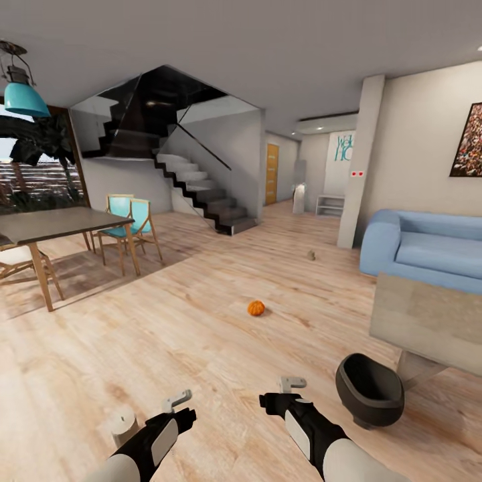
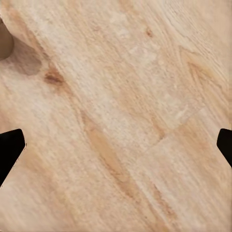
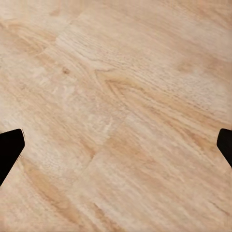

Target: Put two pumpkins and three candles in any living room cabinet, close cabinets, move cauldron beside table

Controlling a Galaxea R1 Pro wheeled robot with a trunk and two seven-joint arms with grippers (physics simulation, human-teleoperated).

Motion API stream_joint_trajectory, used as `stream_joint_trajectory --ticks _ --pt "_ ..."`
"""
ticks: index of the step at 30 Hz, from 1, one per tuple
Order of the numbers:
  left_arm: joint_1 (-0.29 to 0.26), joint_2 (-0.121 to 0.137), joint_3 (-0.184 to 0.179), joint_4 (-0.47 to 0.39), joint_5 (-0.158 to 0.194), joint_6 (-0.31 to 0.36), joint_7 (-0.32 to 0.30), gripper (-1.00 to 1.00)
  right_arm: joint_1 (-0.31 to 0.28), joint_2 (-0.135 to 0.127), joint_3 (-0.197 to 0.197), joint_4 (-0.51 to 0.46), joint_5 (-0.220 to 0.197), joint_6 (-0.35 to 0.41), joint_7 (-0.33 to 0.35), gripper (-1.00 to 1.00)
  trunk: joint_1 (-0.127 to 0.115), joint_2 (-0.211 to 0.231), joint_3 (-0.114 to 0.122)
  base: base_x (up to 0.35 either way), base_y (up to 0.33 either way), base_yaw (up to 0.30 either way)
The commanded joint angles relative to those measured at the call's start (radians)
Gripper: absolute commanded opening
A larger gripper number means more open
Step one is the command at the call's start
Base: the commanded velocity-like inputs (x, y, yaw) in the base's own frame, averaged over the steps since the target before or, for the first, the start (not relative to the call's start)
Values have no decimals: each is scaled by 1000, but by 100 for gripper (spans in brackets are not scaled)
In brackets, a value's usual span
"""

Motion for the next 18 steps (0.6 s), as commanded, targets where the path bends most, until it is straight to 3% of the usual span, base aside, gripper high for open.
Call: stream_joint_trajectory --ticks 1,14,18 --pt "0 -1 4 -2 3 5 4 100 0 0 7 -2 -10 5 -6 100 -4 7 2 0 0 206" --pt "0 -2 3 1 3 3 3 100 0 0 7 -2 -11 4 -6 100 -54 98 40 -262 0 268" --pt "0 -2 2 2 2 3 3 100 0 0 7 -2 -11 4 -6 100 -54 98 38 -84 0 275"
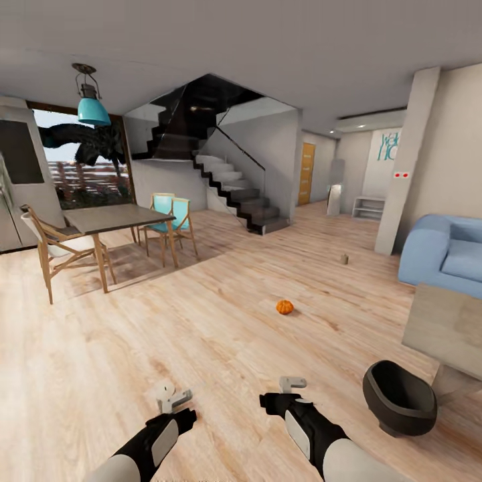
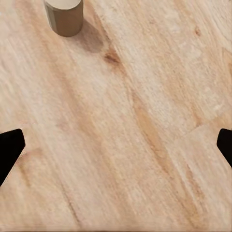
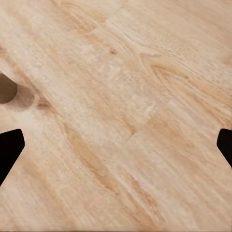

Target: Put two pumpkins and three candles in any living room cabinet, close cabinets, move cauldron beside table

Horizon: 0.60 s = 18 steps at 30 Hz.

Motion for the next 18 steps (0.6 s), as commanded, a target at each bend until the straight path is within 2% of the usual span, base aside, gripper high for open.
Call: stream_joint_trajectory --ticks 1,6,11,14,18 --pt "0 -1 4 -3 3 6 4 100 0 0 7 -2 -10 5 -6 100 0 -1 -2 -21 0 275" --pt "0 -1 4 -3 4 6 4 100 0 0 7 -2 -10 5 -6 100 0 -1 -4 -6 0 275" --pt "0 -1 4 -3 4 6 4 100 0 0 7 -1 -10 5 -6 100 -19 34 9 -11 0 275" --pt "0 -1 3 -2 3 6 4 100 0 0 7 1 -10 5 -6 100 -31 55 17 -154 0 275" --pt "0 -1 3 -2 4 6 4 100 0 0 7 2 -10 1 -6 100 -31 55 15 -64 0 274"
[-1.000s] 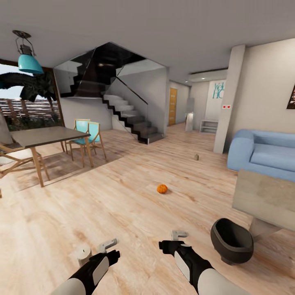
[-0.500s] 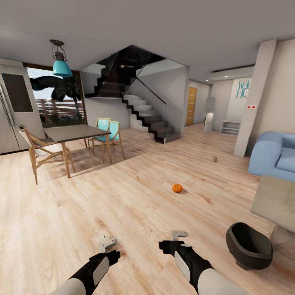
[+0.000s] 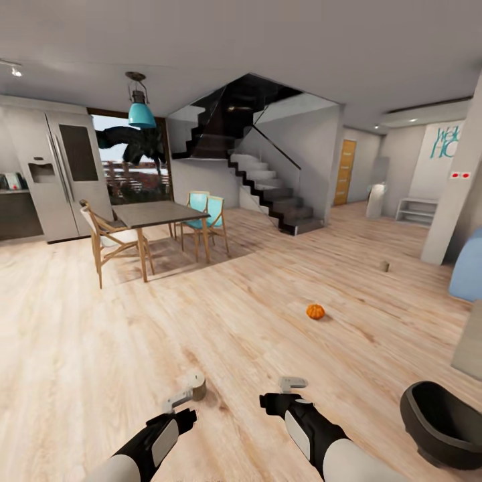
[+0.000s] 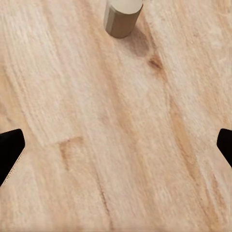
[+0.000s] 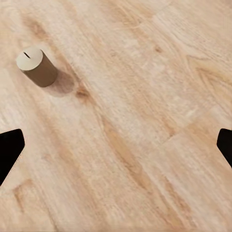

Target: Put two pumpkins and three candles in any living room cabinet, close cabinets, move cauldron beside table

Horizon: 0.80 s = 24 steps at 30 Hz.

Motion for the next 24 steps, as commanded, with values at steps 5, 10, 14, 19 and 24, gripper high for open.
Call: stream_joint_trajectory --ticks 5,10,14,19,24 --pt "0 0 4 -3 3 6 4 100 0 0 7 -2 -10 -2 -6 100 0 -1 -4 -7 0 273" --pt "0 0 4 -3 3 6 4 100 0 0 7 -1 -10 -2 -6 100 0 -1 -7 -1 0 272" --pt "0 0 4 -3 3 6 4 100 0 0 7 0 -10 -2 -6 100 0 -1 -9 0 0 272" --pt "0 0 4 -3 3 6 4 100 0 0 7 0 -10 -2 -6 100 0 -1 -12 0 0 272" --pt "0 0 4 -3 3 6 4 100 0 0 7 0 -10 -2 -5 100 0 -1 -15 0 0 272"
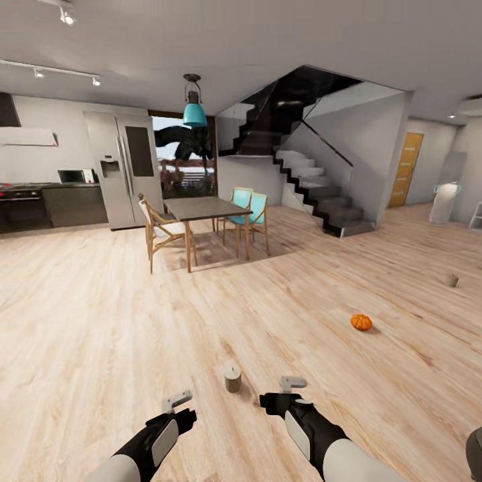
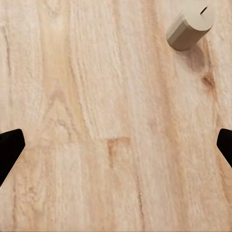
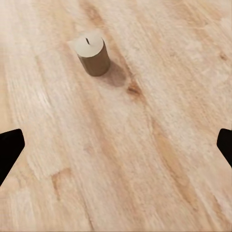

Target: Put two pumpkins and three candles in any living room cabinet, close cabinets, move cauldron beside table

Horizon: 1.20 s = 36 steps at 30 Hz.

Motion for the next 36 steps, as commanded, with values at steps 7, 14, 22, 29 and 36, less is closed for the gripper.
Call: stream_joint_trajectory --ticks 7,14,22,29,36 --pt "0 -1 4 -3 4 6 4 100 0 0 7 -2 -10 5 -5 100 0 0 -5 0 0 272" --pt "0 -2 3 -3 3 6 4 100 0 0 7 -2 -10 5 -5 100 0 0 -9 0 0 272" --pt "0 -2 4 -3 3 6 4 100 0 0 7 -2 -10 5 -5 100 0 0 -14 0 0 272" --pt "0 -2 2 -3 0 6 4 100 0 0 7 -2 -10 4 -5 100 0 0 -18 0 0 272" --pt "0 -1 2 -3 -1 6 4 100 0 0 7 -2 -10 3 -5 100 0 0 -22 0 0 272"
